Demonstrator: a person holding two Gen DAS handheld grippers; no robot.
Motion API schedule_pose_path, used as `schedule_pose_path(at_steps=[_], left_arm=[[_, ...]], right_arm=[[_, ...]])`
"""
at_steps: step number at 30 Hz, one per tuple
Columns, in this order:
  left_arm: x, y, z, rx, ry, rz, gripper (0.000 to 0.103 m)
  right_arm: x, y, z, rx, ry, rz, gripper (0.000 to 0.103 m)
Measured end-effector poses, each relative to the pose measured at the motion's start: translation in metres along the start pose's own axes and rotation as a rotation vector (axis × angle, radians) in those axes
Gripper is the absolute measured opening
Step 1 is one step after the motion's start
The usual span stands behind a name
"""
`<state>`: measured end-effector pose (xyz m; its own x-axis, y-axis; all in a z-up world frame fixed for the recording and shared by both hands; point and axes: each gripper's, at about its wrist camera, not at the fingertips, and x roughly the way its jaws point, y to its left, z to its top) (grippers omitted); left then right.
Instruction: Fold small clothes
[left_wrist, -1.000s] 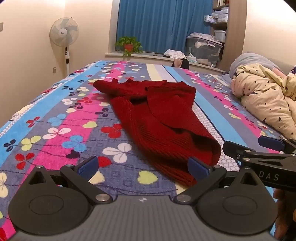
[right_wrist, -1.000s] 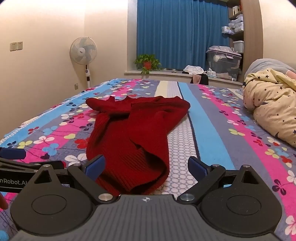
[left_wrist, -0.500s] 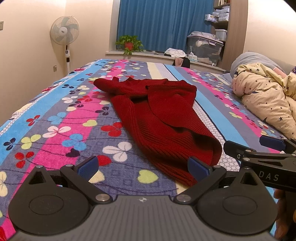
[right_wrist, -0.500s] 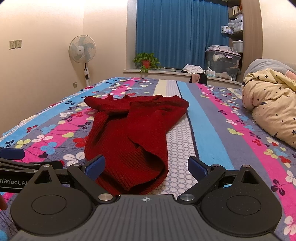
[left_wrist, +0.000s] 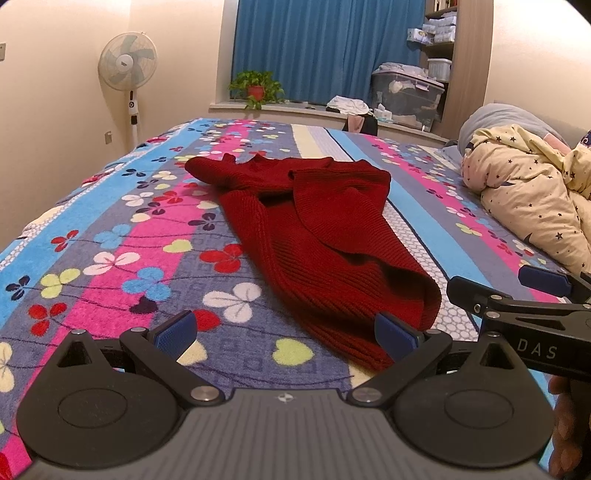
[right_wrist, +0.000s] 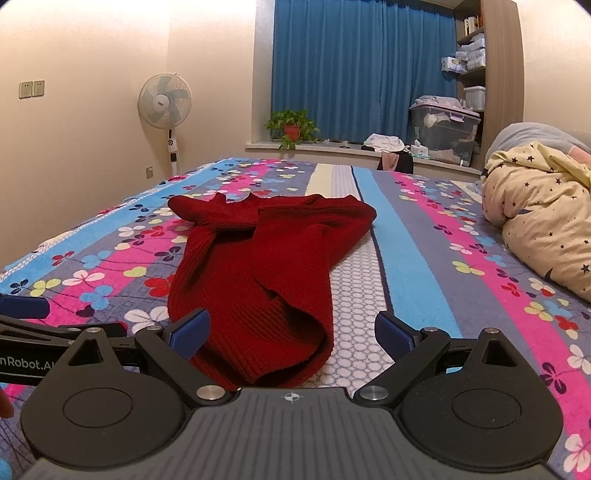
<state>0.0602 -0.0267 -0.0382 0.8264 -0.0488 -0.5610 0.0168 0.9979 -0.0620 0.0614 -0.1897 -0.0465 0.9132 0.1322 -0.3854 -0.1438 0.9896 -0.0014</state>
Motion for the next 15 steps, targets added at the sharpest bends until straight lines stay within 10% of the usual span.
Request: schedule_pose_path(at_steps=[15], left_arm=[[0.001,-0.007,-0.007,0.043,-0.007,-0.014,0.102]], right_arm=[[-0.004,-0.012,0.008,0.047,-0.023,-0.034,0.053]])
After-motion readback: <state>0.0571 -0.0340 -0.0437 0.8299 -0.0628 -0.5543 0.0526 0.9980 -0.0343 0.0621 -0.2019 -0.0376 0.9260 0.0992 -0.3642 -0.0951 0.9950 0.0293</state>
